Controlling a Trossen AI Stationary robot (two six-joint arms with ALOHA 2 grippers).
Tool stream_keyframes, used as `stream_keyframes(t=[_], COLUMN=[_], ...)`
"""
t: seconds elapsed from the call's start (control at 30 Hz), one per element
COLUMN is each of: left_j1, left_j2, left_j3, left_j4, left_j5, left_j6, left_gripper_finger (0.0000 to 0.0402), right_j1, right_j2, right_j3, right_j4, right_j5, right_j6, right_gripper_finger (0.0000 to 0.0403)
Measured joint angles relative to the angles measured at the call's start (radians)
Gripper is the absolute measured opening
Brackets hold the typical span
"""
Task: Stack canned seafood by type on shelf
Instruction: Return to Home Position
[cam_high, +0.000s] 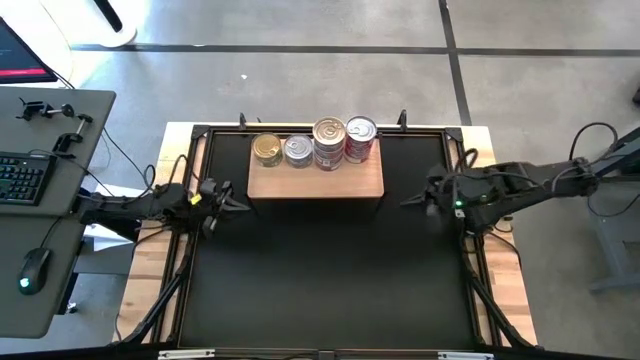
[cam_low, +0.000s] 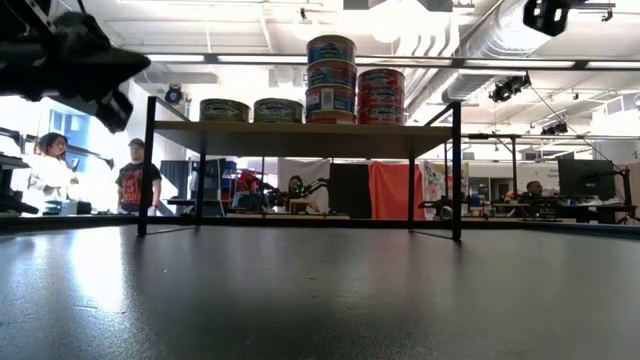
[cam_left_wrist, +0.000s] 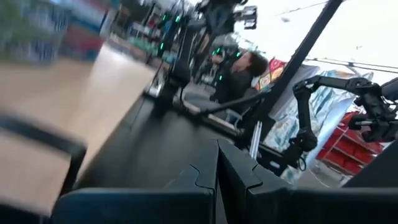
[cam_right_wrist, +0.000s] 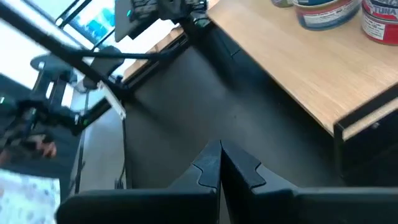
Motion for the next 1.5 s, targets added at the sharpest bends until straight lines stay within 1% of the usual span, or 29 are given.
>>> stream_keyframes(t=[0.07, 0.13, 0.2, 0.27, 0.33, 0.37, 0.5, 0.6, 0.67, 0.8, 0.83, 1.13, 1.37, 1.5], left_j1=[0.000, 0.000, 0.000, 0.000, 0.000, 0.000, 0.000, 0.000, 0.000, 0.000, 0.000, -0.001, -0.001, -0.008], left_j2=[0.000, 0.001, 0.001, 0.001, 0.001, 0.001, 0.001, 0.001, 0.001, 0.001, 0.001, 0.001, 0.000, -0.009], left_j3=[0.000, 0.000, 0.000, 0.000, 0.000, 0.000, 0.000, 0.000, 0.000, 0.000, 0.000, 0.000, 0.000, 0.002], left_j4=[-0.038, -0.061, -0.060, -0.060, -0.060, -0.060, -0.061, -0.061, -0.061, -0.061, -0.061, -0.061, -0.061, -0.060], left_j5=[0.001, -0.001, -0.002, -0.002, -0.002, -0.003, -0.004, -0.004, -0.004, -0.004, -0.004, -0.004, -0.005, -0.011], left_j6=[-0.041, -0.052, -0.048, -0.044, -0.044, -0.044, -0.044, -0.043, -0.043, -0.042, -0.042, -0.042, -0.042, -0.042], left_gripper_finger=[0.0000, 0.0000, 0.0000, 0.0000, 0.0000, 0.0000, 0.0000, 0.0000, 0.0000, 0.0000, 0.0000, 0.0000, 0.0000, 0.0000], right_j1=[0.029, 0.058, 0.075, 0.072, 0.042, 0.017, -0.117, -0.204, -0.240, -0.272, -0.275, -0.279, -0.279, -0.263], right_j2=[-0.030, -0.066, -0.103, -0.131, -0.143, -0.151, -0.237, -0.311, -0.364, -0.425, -0.435, -0.442, -0.431, -0.524], right_j3=[-0.002, -0.050, -0.157, -0.302, -0.443, -0.501, -0.660, -0.765, -0.831, -0.958, -0.955, -0.950, -0.949, -0.949], right_j4=[-0.020, 0.060, 0.250, 0.506, 0.717, 0.770, 0.836, 0.889, 0.971, 1.104, 1.081, 0.699, 0.682, 0.681], right_j5=[0.014, 0.022, 0.012, -0.011, -0.057, -0.075, -0.095, -0.180, -0.227, -0.233, -0.232, -0.229, -0.222, -0.215], right_j6=[-0.017, -0.038, -0.078, -0.113, -0.175, -0.212, -0.241, -0.244, -0.267, -0.288, -0.295, -0.312, -0.314, -0.313], right_gripper_finger=[0.0000, 0.0000, 0.0000, 0.0000, 0.0000, 0.0000, 0.0000, 0.0000, 0.0000, 0.0000, 0.0000, 0.0000, 0.0000, 0.0000])
